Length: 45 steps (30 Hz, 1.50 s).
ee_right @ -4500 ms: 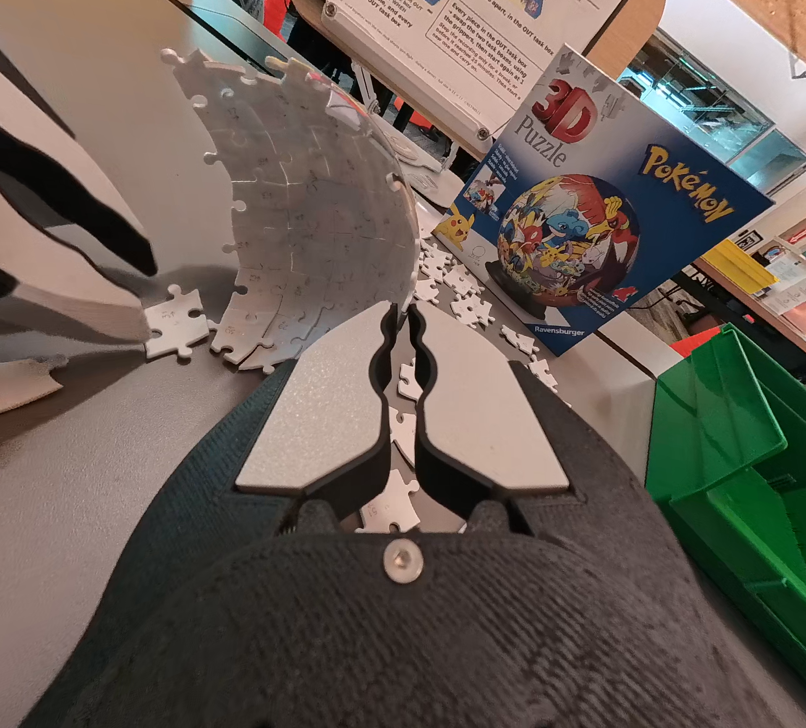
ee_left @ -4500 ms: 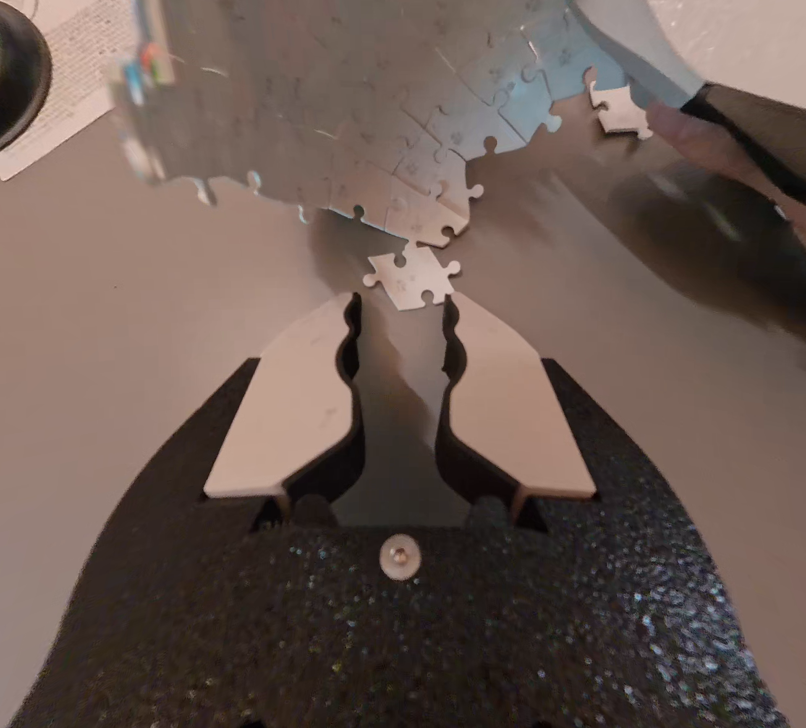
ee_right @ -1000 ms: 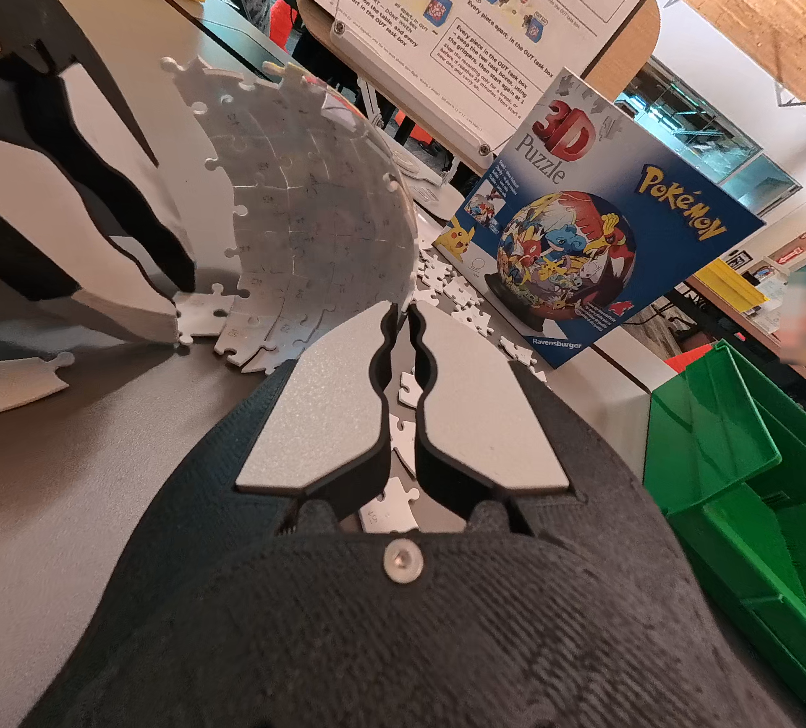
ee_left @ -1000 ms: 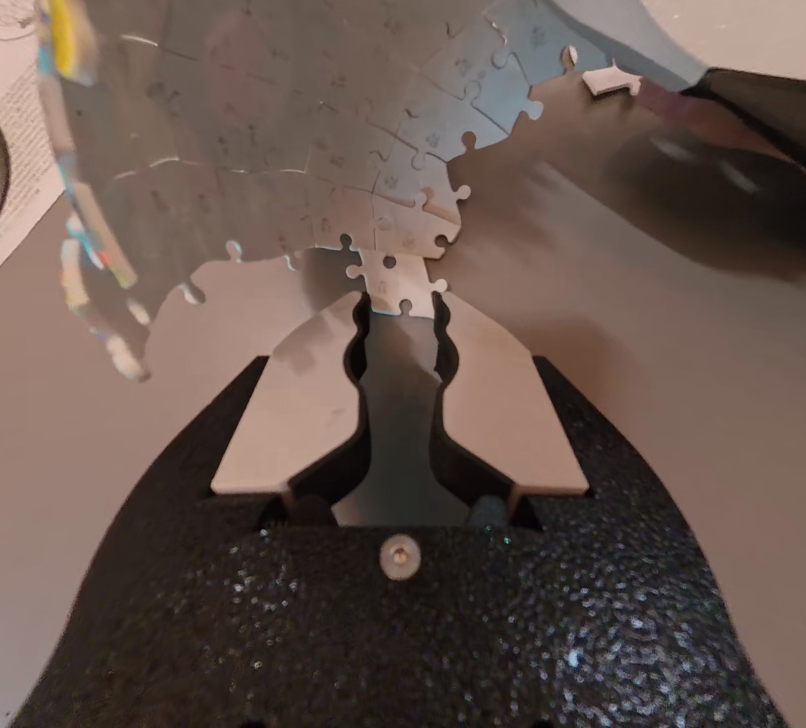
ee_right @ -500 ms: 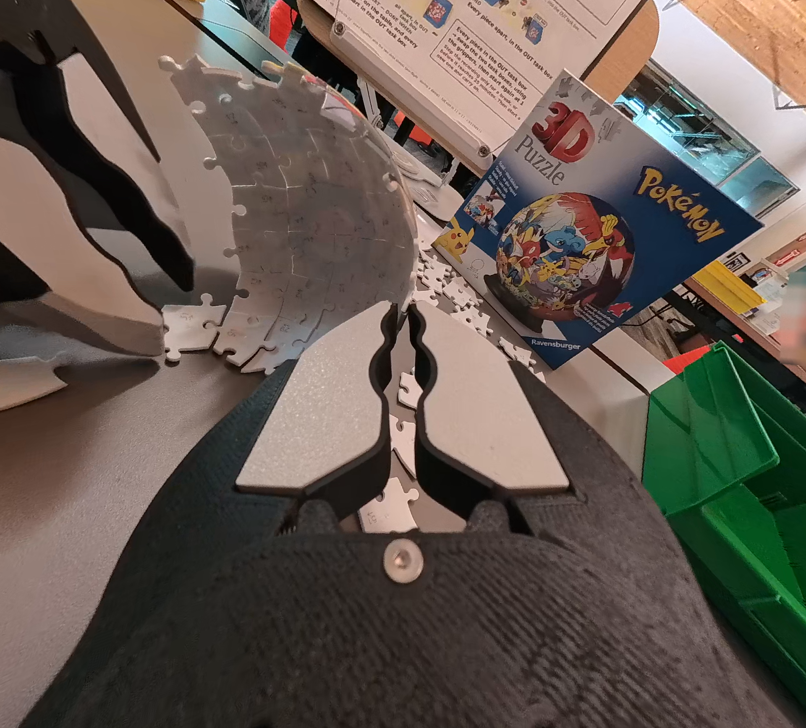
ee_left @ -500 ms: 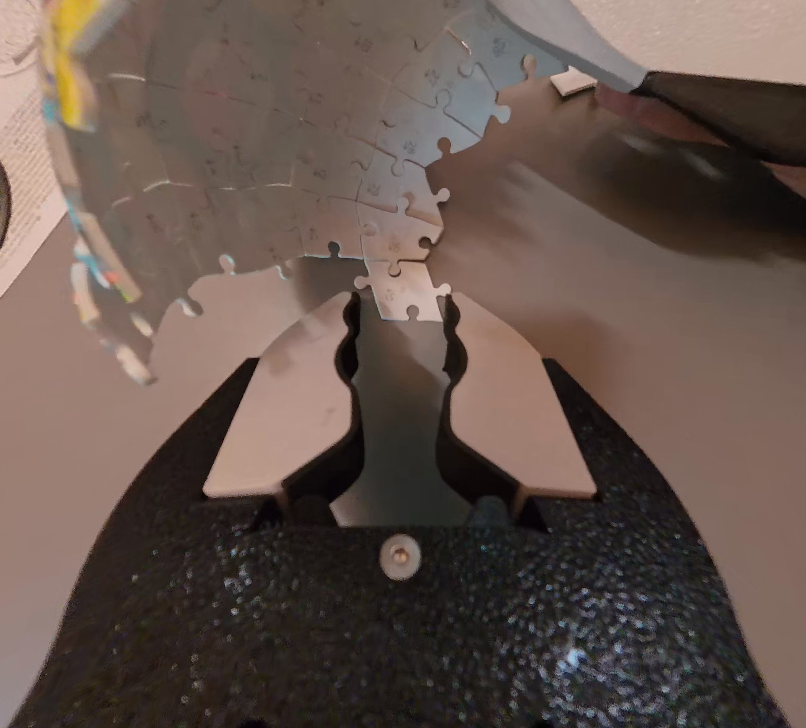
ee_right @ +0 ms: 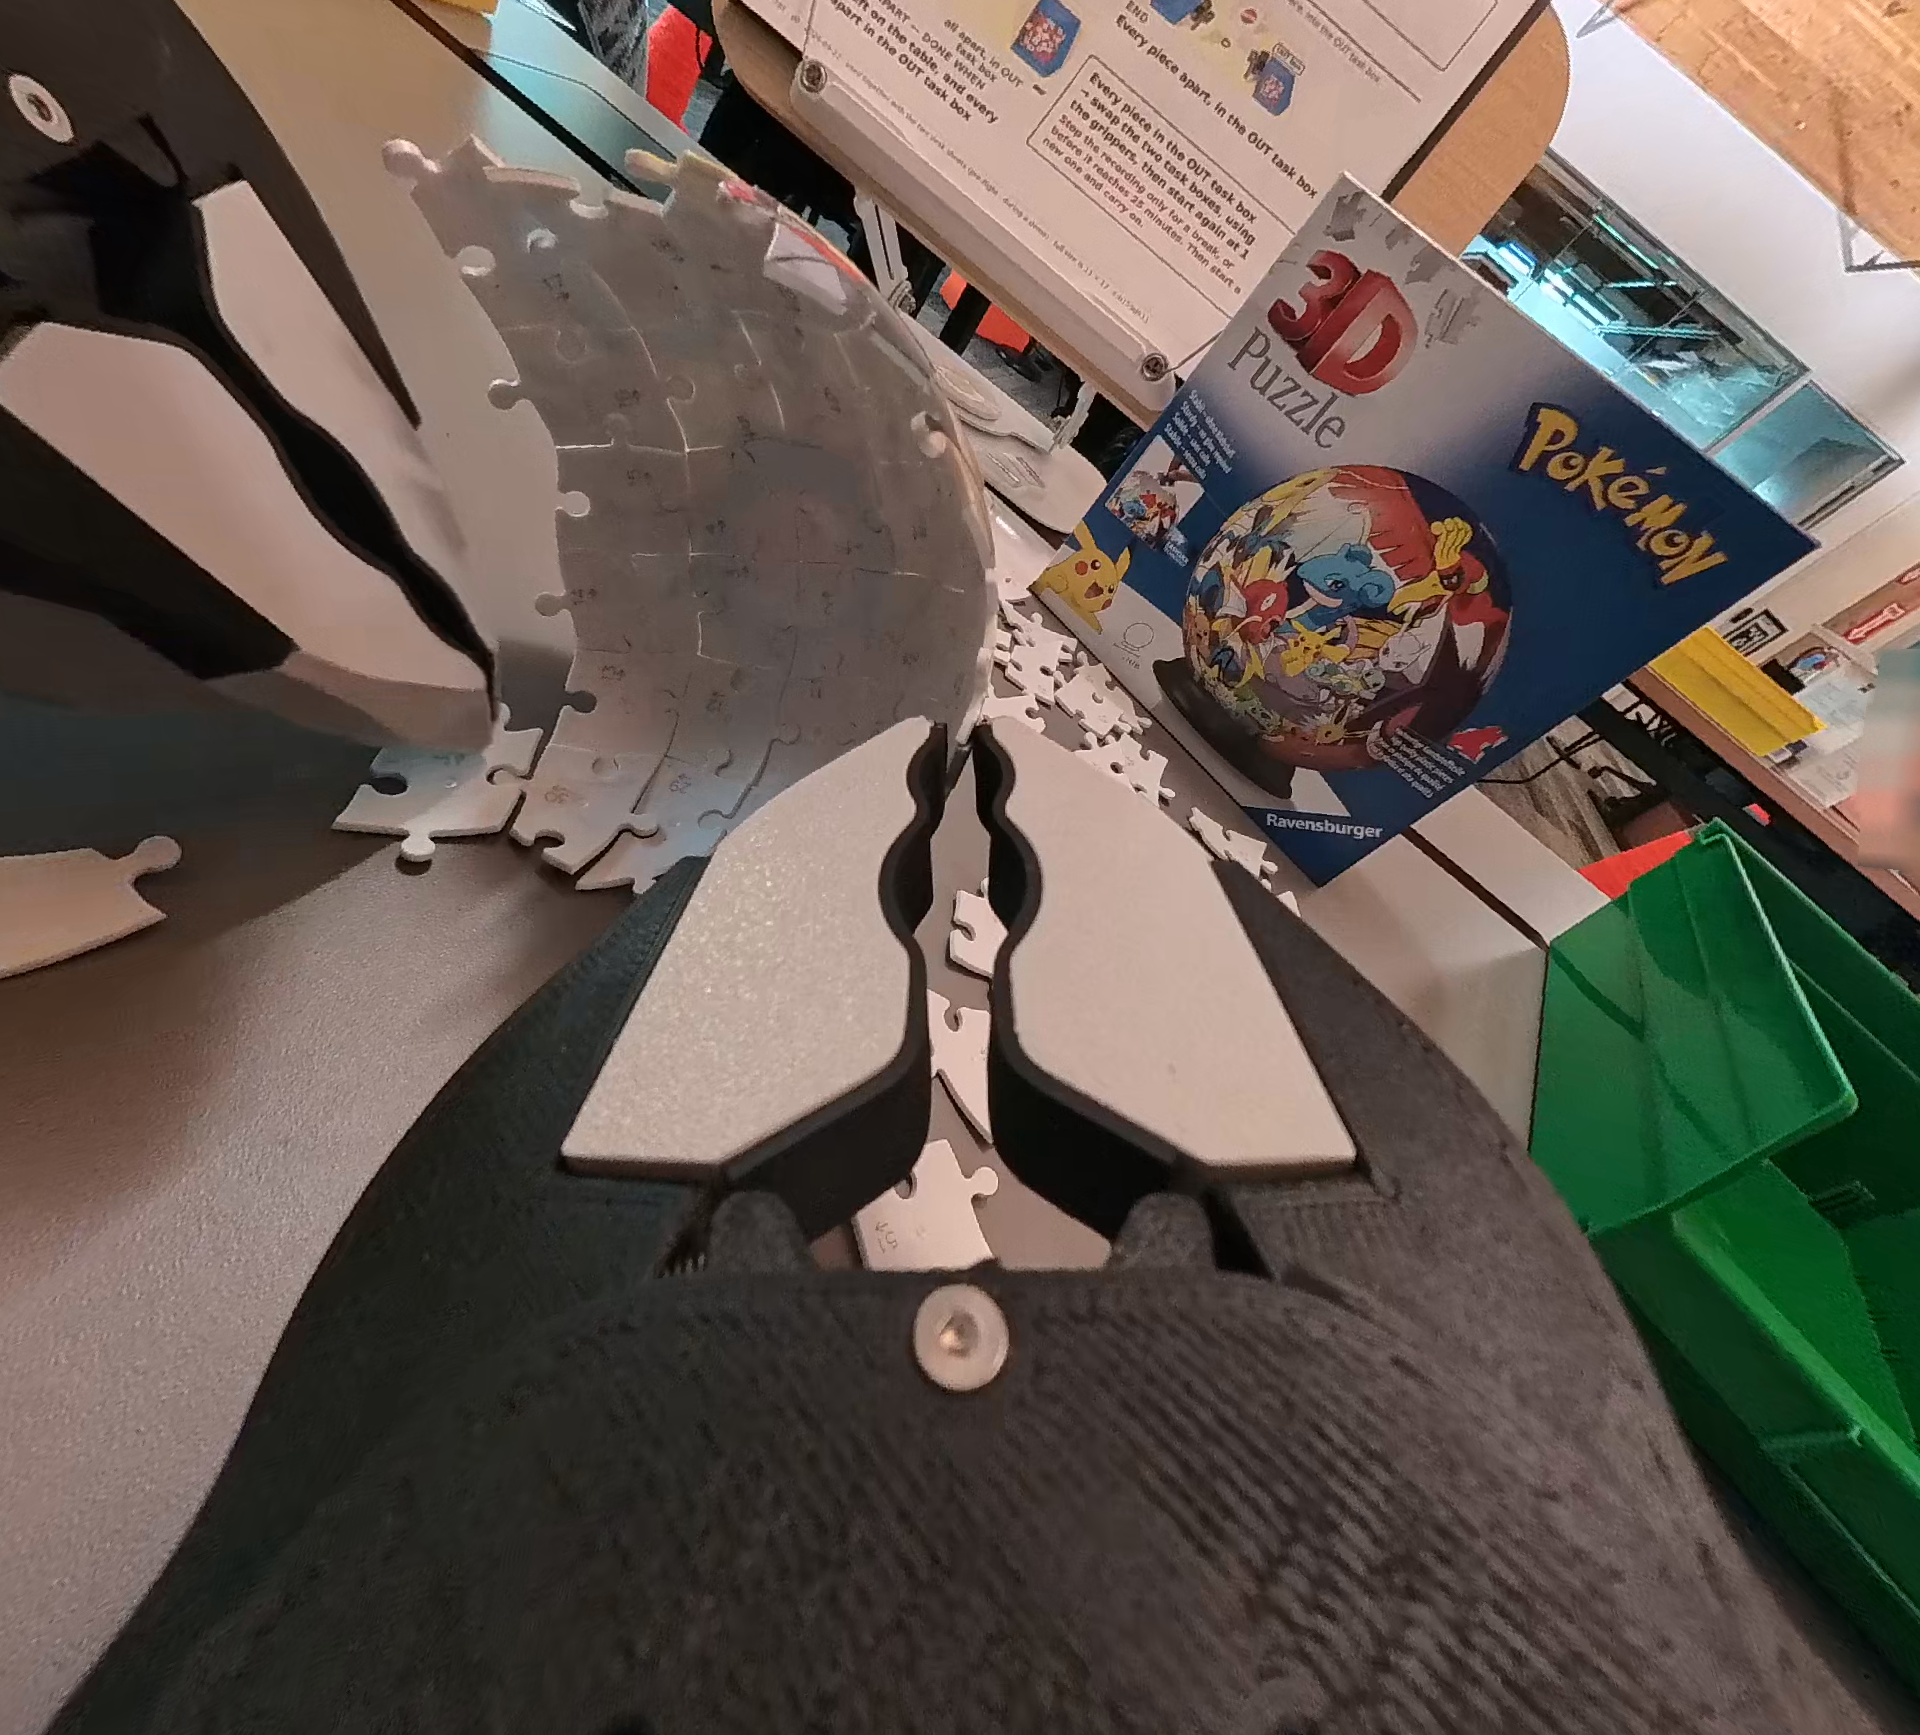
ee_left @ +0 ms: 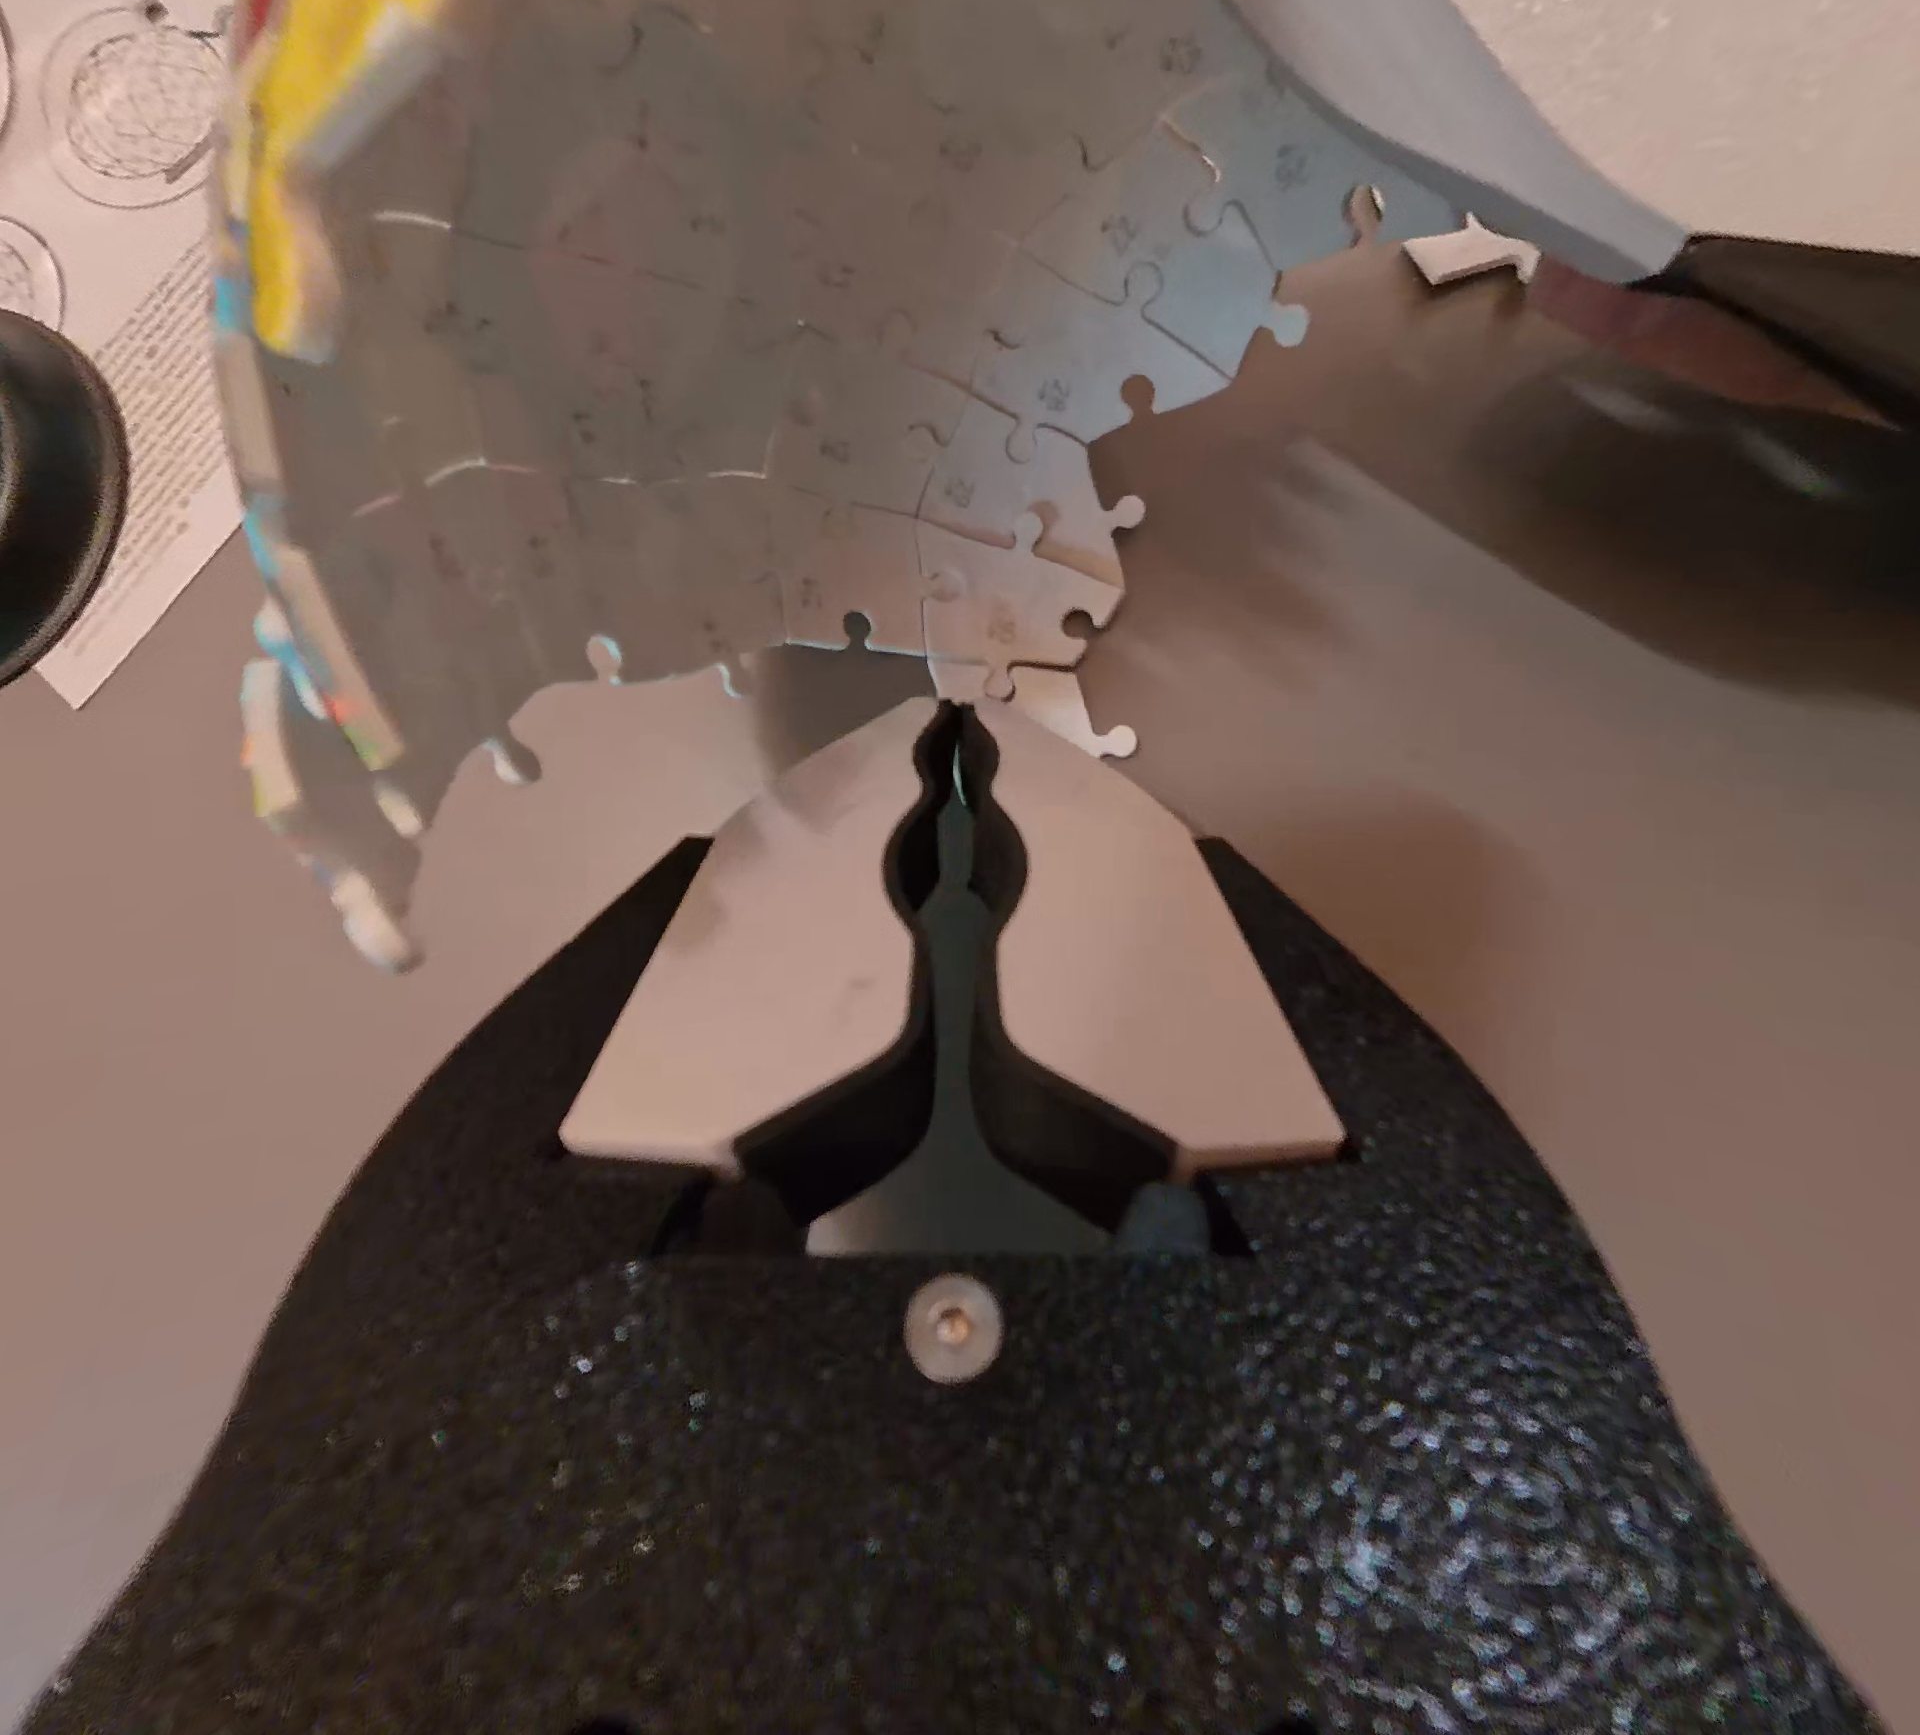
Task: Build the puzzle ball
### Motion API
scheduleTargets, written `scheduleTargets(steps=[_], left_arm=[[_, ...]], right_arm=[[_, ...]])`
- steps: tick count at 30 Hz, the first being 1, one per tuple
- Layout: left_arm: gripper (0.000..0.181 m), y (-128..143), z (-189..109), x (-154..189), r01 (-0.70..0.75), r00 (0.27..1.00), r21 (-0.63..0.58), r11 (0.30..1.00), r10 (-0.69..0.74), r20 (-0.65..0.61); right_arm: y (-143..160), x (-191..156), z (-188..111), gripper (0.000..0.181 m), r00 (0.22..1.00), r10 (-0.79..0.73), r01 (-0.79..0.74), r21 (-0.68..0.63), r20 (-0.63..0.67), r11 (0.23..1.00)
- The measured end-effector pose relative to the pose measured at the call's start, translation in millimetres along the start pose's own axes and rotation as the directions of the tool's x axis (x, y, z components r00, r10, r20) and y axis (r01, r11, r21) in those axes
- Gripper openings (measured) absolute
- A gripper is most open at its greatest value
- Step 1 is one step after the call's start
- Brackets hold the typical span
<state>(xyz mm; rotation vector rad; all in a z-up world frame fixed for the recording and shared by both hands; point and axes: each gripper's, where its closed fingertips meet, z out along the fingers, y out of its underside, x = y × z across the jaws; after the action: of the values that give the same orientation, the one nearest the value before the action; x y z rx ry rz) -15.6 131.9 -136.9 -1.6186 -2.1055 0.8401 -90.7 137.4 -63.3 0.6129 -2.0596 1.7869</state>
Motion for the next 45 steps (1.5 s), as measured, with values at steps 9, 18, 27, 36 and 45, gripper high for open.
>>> scheduleTargets(steps=[9, 18, 27, 36, 45], left_arm=[[0.000, -1.9, 4.5, -1.1, -0.028, 0.999, -0.015, 0.999, 0.029, 0.036], [0.000, -2.4, 4.7, -0.9, -0.154, 0.975, -0.108, 0.982, 0.169, 0.145], [0.000, -3.5, 5.3, -1.0, -0.192, 0.955, -0.125, 0.973, 0.214, 0.203], [0.000, -9.9, 6.0, 1.3, -0.152, 0.970, 0.001, 0.988, 0.149, 0.192], [0.000, -20.4, 15.7, 6.2, -0.315, 0.929, 0.016, 0.949, 0.305, 0.211]], right_arm=[[-0.2, -0.1, -0.2, 0.005, 1.000, -0.001, 0.001, 0.002, 0.000, 1.000], [-1.8, -0.6, -0.6, 0.005, 1.000, -0.003, 0.003, 0.013, 0.000, 1.000], [-7.1, -1.4, -2.5, 0.005, 1.000, 0.009, -0.010, 0.047, 0.005, 0.999], [-7.4, -1.6, -2.6, 0.005, 1.000, 0.005, -0.006, 0.052, 0.005, 0.999], [-7.3, -1.6, -2.6, 0.005, 1.000, 0.003, -0.003, 0.051, 0.003, 0.999]])
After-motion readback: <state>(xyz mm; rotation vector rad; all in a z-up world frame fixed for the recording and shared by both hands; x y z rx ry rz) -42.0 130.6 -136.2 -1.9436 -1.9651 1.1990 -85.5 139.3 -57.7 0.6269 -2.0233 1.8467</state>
